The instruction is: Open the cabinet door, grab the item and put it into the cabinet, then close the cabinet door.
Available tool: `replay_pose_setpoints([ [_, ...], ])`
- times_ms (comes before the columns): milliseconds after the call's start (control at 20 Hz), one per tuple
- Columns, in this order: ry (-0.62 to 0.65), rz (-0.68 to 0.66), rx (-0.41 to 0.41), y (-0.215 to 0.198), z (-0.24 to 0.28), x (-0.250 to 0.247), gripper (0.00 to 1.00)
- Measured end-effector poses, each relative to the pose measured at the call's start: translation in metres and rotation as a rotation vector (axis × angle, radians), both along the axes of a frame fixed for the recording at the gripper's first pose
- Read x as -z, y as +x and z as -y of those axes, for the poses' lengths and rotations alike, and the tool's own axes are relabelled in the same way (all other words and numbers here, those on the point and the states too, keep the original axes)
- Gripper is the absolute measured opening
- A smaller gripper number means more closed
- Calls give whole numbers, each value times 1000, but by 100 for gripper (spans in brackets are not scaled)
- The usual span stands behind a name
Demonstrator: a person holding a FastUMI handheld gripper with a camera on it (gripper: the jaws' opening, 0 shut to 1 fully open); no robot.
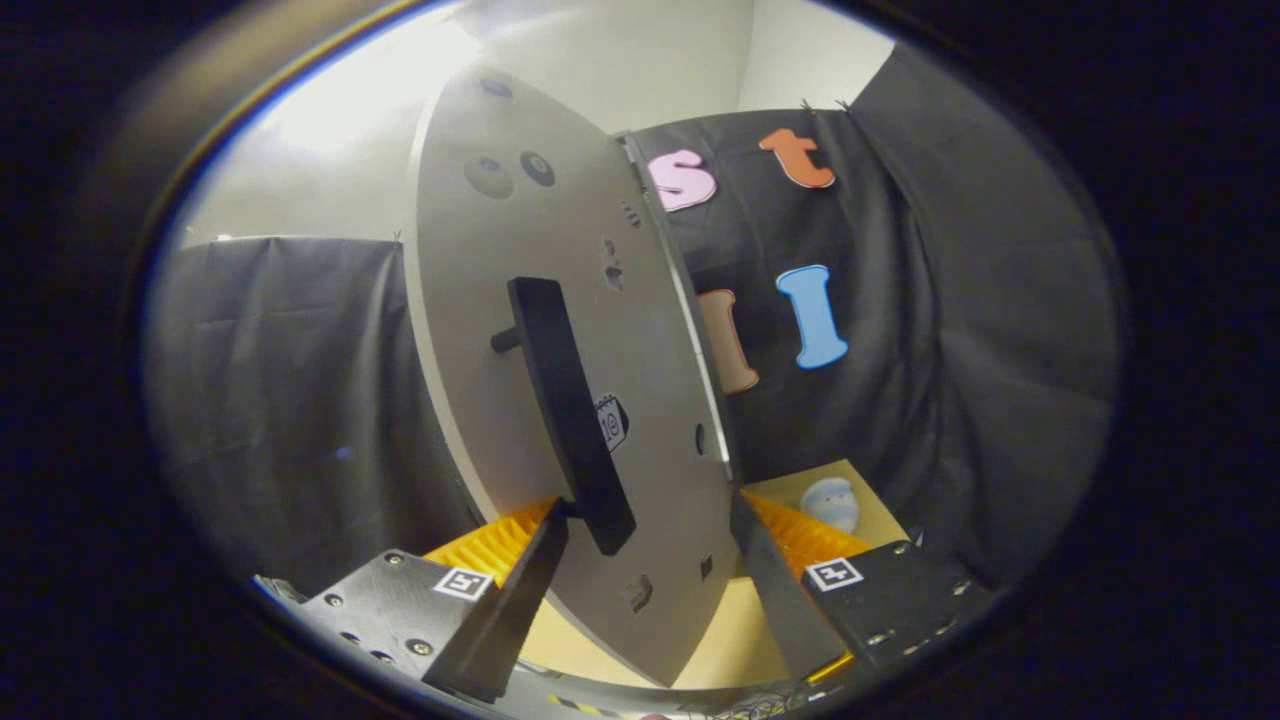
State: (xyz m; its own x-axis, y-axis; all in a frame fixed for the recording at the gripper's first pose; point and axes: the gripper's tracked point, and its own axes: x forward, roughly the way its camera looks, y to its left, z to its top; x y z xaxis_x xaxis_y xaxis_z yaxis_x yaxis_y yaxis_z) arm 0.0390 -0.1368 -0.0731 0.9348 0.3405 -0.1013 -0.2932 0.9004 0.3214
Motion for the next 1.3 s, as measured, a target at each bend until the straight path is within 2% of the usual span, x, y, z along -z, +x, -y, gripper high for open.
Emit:
replay_pose_setpoints([
  [450,-122,26,-29,18,-89,-5,99],
  [650,-143,30,-30,43,-144,-4,100],
  [950,-217,106,-2,96,-229,-9,100],
  [1150,-230,121,32,132,-261,-10,100],
  [1300,-227,119,57,145,-263,-10,100],
])
